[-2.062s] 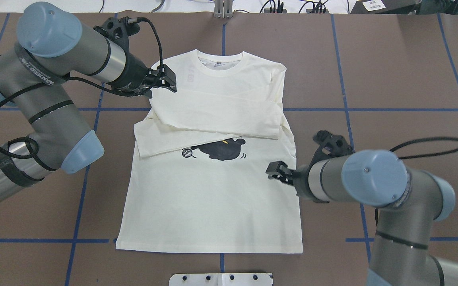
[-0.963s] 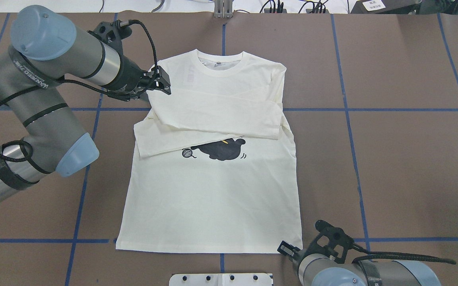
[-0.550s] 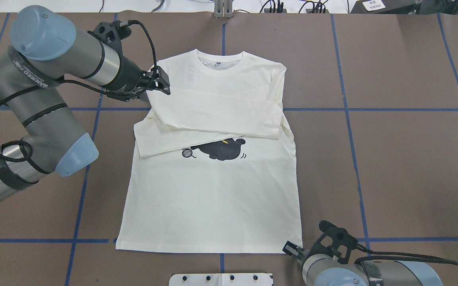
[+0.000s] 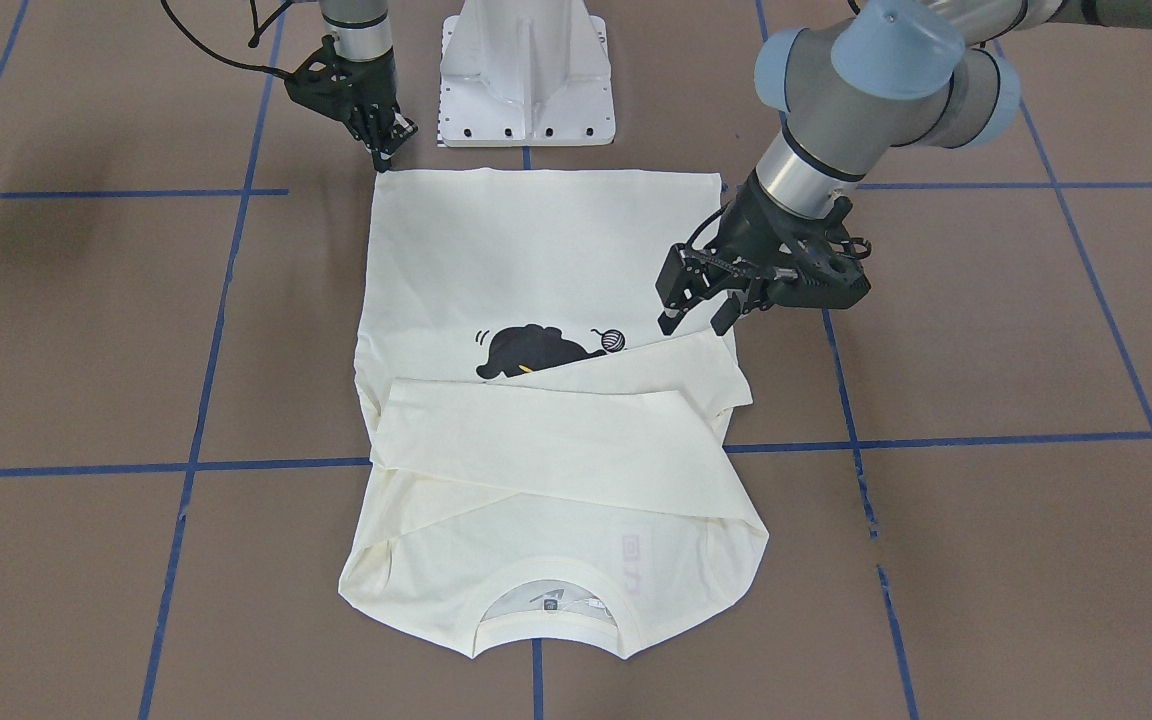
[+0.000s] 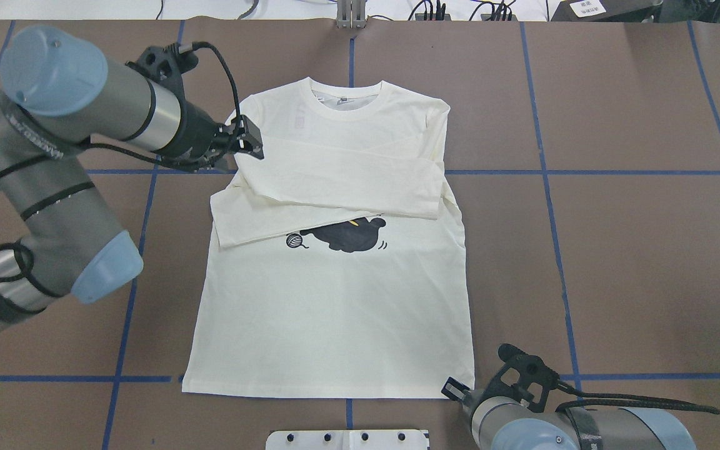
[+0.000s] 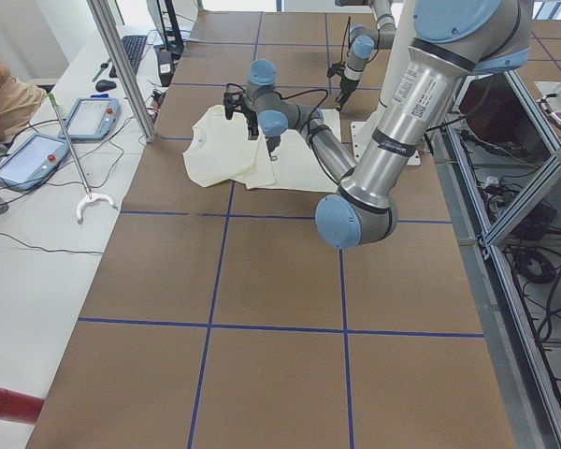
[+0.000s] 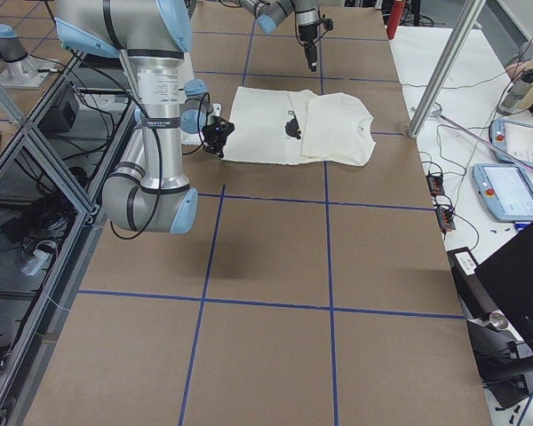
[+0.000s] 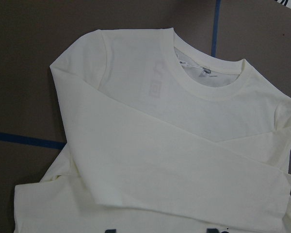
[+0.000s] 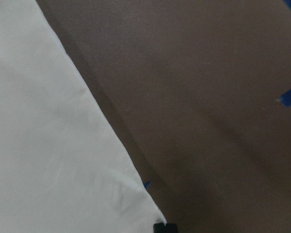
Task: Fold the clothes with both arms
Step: 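Release the sleeve with the left gripper while the right gripper moves to the hem, then grasp the hem corners nearest the robot with both grippers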
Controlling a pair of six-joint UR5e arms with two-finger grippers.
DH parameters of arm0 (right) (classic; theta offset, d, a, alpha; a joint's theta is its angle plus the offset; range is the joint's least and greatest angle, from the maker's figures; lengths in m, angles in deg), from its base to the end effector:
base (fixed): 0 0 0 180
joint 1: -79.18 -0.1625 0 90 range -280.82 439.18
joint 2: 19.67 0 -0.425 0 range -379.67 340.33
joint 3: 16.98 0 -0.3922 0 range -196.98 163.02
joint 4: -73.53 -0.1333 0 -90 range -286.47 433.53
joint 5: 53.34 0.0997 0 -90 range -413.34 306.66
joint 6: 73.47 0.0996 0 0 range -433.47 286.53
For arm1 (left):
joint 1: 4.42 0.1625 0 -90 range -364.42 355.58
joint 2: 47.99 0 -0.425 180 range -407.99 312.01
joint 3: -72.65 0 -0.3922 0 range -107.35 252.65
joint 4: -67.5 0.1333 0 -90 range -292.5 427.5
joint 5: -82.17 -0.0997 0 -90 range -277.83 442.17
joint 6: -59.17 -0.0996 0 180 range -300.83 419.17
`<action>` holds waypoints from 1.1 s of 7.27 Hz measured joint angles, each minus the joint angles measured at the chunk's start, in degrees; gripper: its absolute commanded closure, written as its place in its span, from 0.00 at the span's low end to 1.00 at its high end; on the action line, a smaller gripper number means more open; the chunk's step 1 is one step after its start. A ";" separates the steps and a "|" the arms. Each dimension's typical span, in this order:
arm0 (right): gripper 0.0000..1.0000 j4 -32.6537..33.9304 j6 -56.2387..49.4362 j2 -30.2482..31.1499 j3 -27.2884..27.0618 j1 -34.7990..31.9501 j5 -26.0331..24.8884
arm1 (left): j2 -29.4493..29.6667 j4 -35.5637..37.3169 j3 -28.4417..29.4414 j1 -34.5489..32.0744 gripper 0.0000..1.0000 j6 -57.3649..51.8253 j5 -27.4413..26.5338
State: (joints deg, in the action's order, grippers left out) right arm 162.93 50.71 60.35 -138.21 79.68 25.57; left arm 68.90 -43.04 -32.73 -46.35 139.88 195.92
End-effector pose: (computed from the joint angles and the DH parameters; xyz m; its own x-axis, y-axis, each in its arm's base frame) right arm -0.5095 -0.1480 0.3291 0.5494 0.5465 0.6321 -0.5177 0.8164 -0.2559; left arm 0.3909 -0.4763 0.2307 0.3912 -0.1528 -0.9075 0.2857 0.9576 -0.0380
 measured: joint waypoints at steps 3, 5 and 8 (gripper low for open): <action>1.00 -0.20 -0.12 0.02 -1.76 -0.68 0.20 | -13.27 8.77 -13.84 15.12 0.31 8.13 -14.40; 1.00 -0.26 -0.22 0.11 -1.81 -1.04 0.23 | -19.96 9.97 -16.20 25.24 0.33 17.97 -21.65; 1.00 -0.27 -0.26 0.16 -1.68 -1.18 0.12 | -22.50 10.05 -15.24 30.97 0.37 22.97 -24.16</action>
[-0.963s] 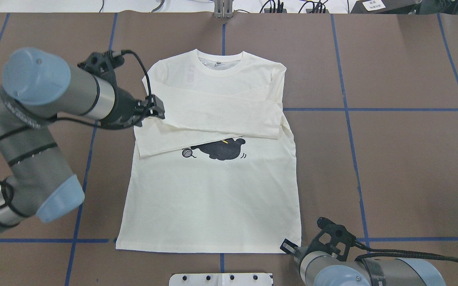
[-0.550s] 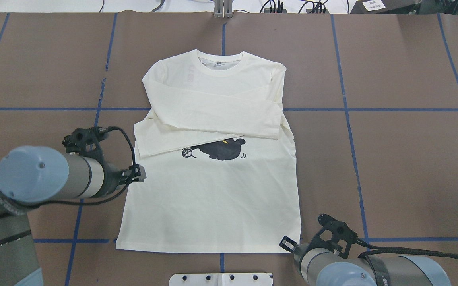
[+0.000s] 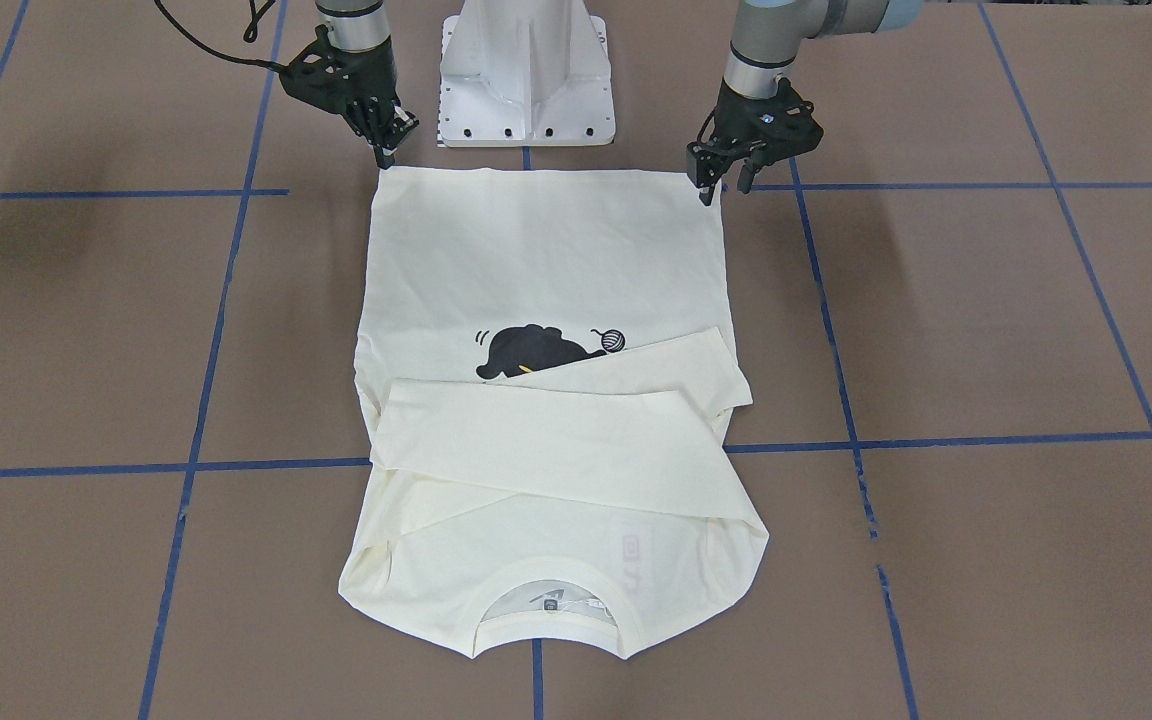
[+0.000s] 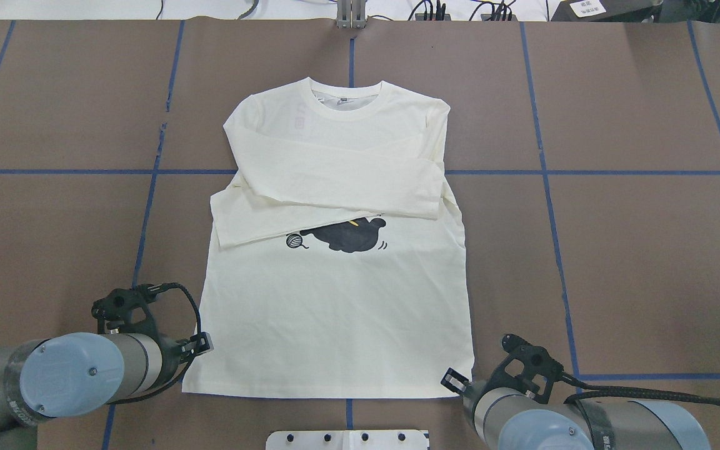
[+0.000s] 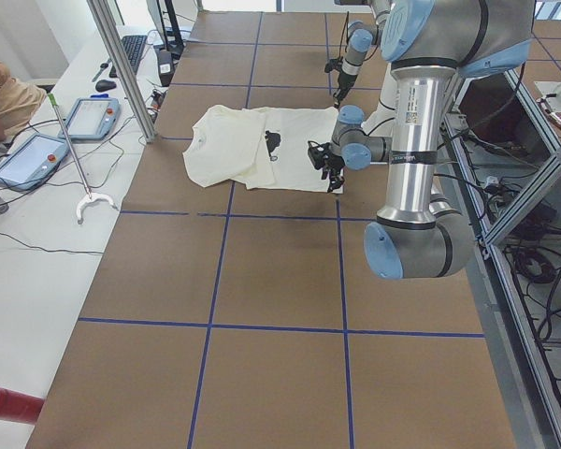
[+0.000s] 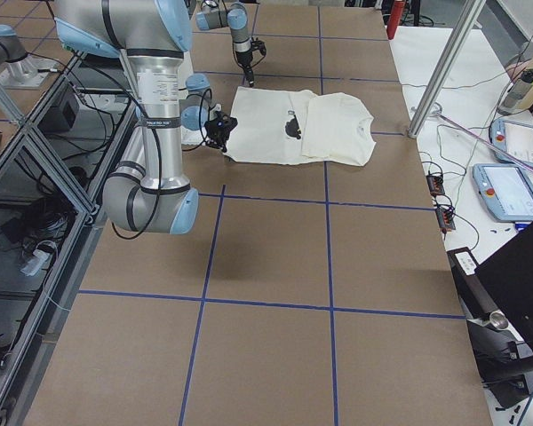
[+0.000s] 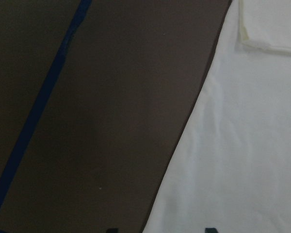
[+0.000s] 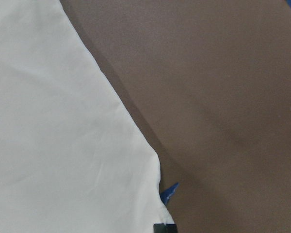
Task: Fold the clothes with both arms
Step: 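Grasp the hem corners nearest the robot with both grippers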
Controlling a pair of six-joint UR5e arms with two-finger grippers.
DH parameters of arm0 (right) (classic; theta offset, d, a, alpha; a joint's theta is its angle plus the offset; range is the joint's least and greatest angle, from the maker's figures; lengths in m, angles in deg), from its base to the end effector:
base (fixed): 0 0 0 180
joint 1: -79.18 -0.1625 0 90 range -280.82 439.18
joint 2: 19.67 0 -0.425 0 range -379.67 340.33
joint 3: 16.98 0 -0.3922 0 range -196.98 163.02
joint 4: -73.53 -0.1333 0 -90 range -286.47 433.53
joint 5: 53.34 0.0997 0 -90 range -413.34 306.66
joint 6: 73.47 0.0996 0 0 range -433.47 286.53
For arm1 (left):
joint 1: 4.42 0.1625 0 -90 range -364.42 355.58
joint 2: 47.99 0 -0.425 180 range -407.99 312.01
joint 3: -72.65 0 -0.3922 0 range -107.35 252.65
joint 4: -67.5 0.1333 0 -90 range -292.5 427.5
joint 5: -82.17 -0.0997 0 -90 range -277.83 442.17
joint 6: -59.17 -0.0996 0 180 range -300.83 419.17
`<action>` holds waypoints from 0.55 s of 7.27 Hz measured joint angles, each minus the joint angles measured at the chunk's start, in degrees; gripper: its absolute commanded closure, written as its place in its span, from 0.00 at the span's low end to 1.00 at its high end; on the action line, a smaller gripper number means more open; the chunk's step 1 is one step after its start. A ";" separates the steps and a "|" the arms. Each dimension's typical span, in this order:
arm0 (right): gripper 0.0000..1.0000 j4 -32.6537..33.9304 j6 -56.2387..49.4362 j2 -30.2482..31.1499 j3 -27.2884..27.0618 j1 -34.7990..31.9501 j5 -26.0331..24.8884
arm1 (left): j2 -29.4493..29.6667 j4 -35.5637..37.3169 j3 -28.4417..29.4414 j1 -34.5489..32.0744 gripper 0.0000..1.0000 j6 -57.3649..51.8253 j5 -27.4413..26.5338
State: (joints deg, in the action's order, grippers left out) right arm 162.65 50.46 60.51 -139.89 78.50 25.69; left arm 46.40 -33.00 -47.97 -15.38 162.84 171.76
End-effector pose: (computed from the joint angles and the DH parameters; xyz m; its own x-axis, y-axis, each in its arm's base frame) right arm -0.4984 -0.1582 0.3172 0.5210 0.5542 0.6492 -0.5227 0.8084 -0.2707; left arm 0.4602 -0.2256 0.3599 0.6224 -0.3612 -0.6944 0.3522 0.9215 -0.1637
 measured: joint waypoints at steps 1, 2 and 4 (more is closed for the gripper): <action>1.00 0.00 0.00 -0.05 0.01 0.06 -0.01 | -0.11 0.04 0.20 1.32 0.38 1.22 0.31; 1.00 0.00 0.00 -0.08 -0.01 0.10 -0.03 | -0.14 0.09 0.25 2.61 0.40 2.17 1.05; 1.00 0.00 0.05 -0.11 -0.04 0.15 -0.09 | -0.16 0.18 0.20 4.22 0.43 3.11 2.34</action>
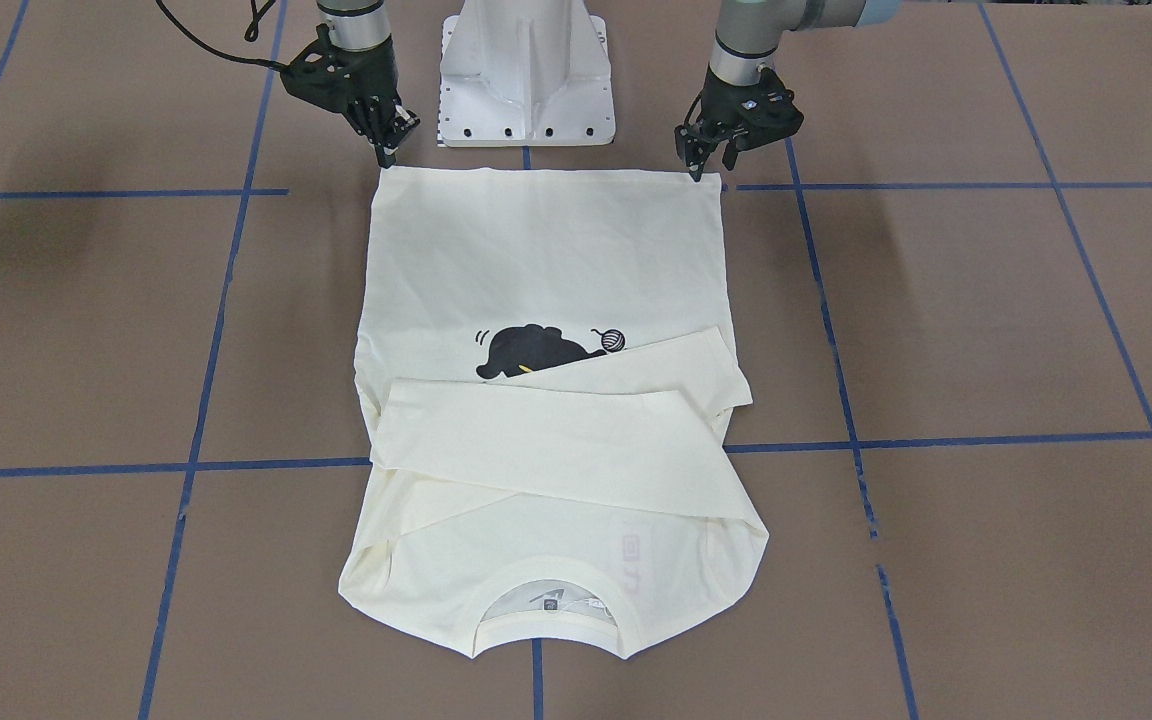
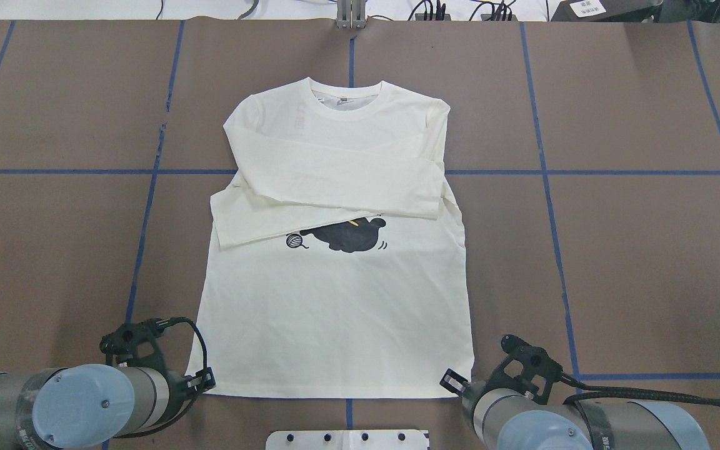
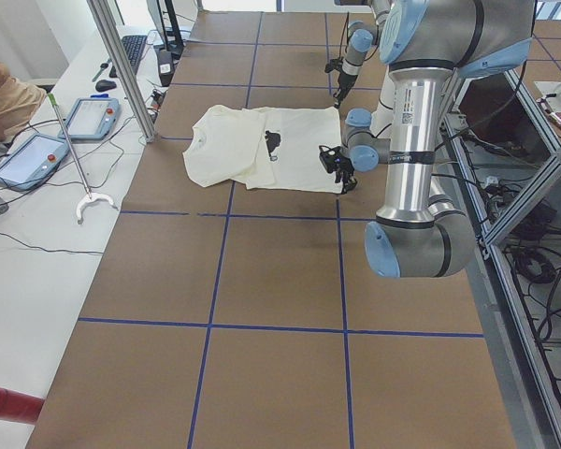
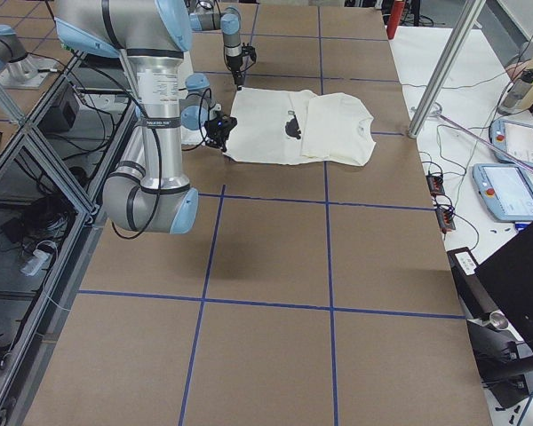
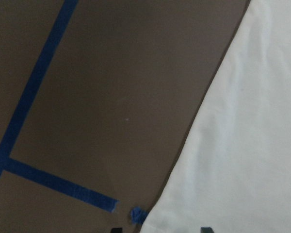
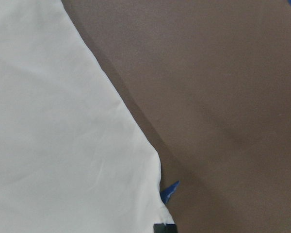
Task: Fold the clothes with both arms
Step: 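Grasp the hem corners nearest the robot with both grippers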
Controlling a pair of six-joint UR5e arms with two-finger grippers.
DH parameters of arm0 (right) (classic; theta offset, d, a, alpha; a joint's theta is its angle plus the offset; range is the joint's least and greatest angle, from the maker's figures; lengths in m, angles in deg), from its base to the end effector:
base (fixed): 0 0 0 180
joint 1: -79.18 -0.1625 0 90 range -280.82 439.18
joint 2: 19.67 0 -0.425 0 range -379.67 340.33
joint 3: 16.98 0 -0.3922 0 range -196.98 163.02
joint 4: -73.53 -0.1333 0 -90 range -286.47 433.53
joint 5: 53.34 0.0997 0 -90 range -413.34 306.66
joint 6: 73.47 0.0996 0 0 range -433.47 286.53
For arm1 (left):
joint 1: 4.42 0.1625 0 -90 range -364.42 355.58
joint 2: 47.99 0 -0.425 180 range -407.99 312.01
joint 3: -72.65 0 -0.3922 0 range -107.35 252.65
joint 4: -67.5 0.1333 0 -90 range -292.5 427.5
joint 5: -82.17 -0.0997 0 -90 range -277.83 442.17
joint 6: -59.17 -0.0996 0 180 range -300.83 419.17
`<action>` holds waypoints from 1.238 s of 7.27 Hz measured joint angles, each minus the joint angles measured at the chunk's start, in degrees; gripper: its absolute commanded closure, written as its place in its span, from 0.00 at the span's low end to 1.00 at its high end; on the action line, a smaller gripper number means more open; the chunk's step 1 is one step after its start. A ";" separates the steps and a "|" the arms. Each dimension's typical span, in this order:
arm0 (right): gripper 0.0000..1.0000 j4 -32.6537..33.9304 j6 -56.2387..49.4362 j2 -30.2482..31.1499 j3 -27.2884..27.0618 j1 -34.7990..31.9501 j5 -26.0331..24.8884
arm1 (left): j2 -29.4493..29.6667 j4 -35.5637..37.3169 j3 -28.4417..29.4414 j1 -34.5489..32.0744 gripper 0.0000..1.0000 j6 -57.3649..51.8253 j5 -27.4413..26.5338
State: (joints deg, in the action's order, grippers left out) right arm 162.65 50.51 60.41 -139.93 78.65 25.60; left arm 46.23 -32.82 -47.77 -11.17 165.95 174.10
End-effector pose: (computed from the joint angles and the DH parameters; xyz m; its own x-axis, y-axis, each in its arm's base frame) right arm -0.4988 -0.1570 0.3160 0.5198 0.5534 0.6509 -0.5212 0.8090 -0.2716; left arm 0.4761 -0.1872 0.3634 0.6457 -0.3670 -0.6696 0.2927 0.9289 -0.2268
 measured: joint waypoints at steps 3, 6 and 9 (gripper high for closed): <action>1.00 0.00 0.09 0.09 -0.10 -0.04 -0.07 | -0.11 0.09 0.10 0.47 0.43 0.15 0.14; 1.00 0.07 0.12 0.17 -0.18 -0.15 -0.21 | -0.19 0.12 1.07 0.50 0.85 -0.02 -0.06; 1.00 0.09 0.12 0.30 -0.18 -0.17 -0.27 | -0.11 0.12 1.21 0.49 1.00 0.08 -0.03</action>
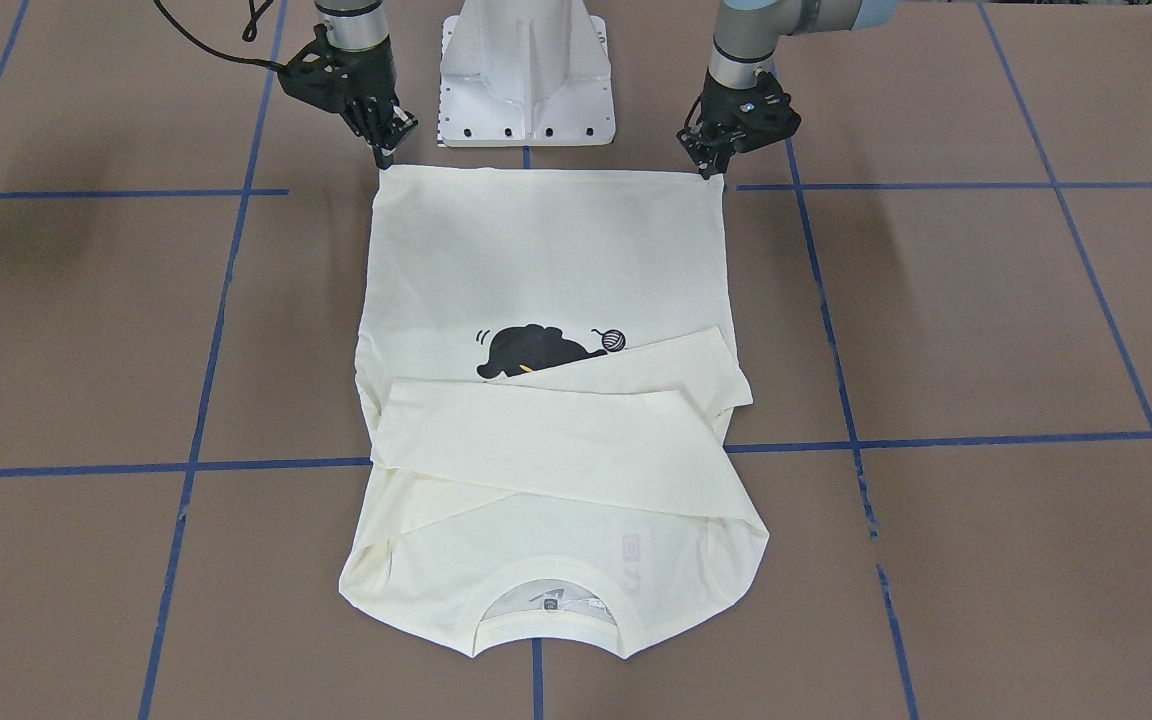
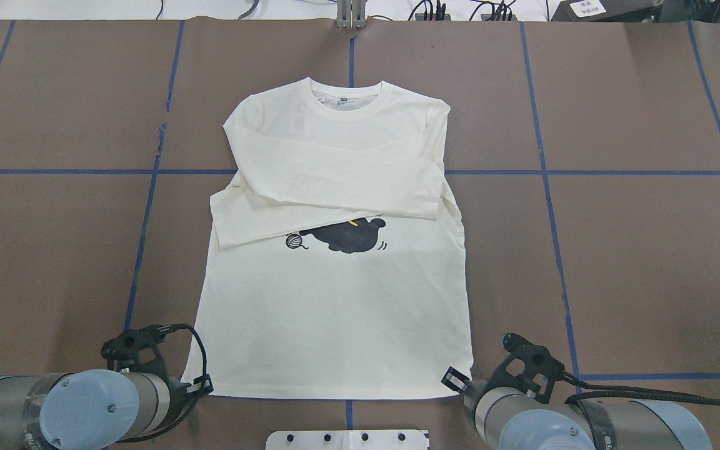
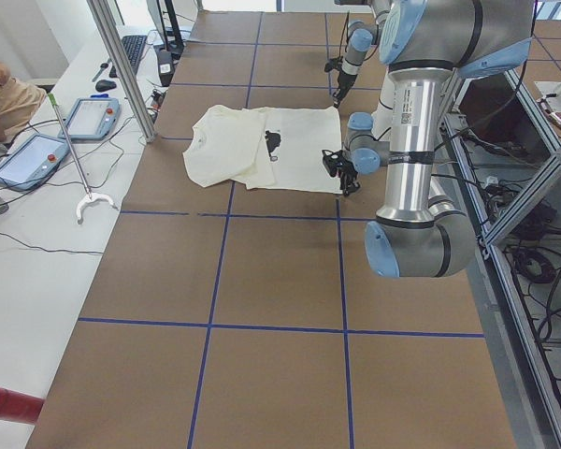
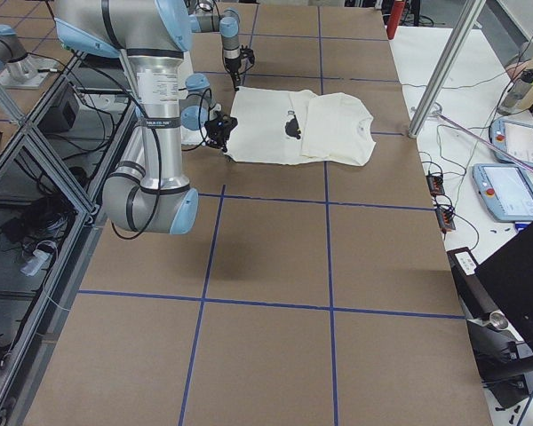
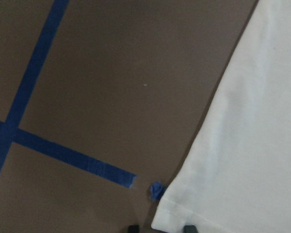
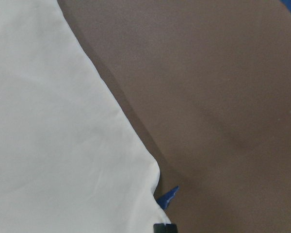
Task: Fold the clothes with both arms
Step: 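Grasp the hem corners nearest the robot with both grippers, then lift the hem and fold it toward the collar with both grippers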
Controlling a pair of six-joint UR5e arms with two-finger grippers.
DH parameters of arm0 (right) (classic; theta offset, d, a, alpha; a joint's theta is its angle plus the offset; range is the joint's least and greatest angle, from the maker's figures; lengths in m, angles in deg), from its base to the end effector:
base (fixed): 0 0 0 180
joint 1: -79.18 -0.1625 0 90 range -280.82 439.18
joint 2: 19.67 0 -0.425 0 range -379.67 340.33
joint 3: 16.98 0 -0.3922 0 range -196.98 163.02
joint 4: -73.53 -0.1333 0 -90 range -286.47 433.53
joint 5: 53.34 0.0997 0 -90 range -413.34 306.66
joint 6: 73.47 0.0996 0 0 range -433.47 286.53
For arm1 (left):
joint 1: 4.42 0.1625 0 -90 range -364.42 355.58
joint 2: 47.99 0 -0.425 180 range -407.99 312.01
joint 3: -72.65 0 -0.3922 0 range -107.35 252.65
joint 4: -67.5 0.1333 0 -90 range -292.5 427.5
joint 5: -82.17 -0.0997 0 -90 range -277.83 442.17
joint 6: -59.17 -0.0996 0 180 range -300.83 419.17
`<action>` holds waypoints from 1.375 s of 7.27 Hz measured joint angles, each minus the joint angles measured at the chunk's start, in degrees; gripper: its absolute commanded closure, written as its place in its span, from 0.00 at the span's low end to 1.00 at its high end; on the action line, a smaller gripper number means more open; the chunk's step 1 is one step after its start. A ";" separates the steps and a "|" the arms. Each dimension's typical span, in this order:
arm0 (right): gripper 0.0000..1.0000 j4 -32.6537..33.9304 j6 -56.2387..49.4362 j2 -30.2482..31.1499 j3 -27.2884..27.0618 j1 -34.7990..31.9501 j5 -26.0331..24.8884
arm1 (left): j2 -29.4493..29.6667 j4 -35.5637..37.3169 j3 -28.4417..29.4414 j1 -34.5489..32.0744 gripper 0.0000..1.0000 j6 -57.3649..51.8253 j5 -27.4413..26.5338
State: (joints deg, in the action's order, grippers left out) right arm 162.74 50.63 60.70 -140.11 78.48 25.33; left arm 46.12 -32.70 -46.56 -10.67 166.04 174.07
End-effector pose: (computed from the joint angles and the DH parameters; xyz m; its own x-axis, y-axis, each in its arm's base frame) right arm -0.4967 -0.1589 0.3173 0.5175 0.5561 0.6504 -0.5283 0.8055 -0.2684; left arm 0.4819 -0.1836 0.3745 0.6648 -0.3646 -0.6520 0.2916 0.9302 -0.2228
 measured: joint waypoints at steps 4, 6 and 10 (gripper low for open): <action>1.00 0.00 -0.02 0.35 0.00 -0.03 0.00 | 0.02 0.04 -0.91 -0.01 1.00 -0.07 0.04; 1.00 0.00 -0.19 1.07 -1.29 -0.24 0.03 | 0.11 2.48 -4.14 0.16 1.00 0.04 0.05; 1.00 0.00 -0.18 10.57 -11.18 3.81 0.19 | 0.61 9.05 -12.15 4.89 1.00 1.89 0.48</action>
State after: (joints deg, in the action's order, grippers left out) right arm 162.74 50.45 71.28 -151.29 82.30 25.52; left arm 46.73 -23.64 -58.71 -5.78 167.92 174.55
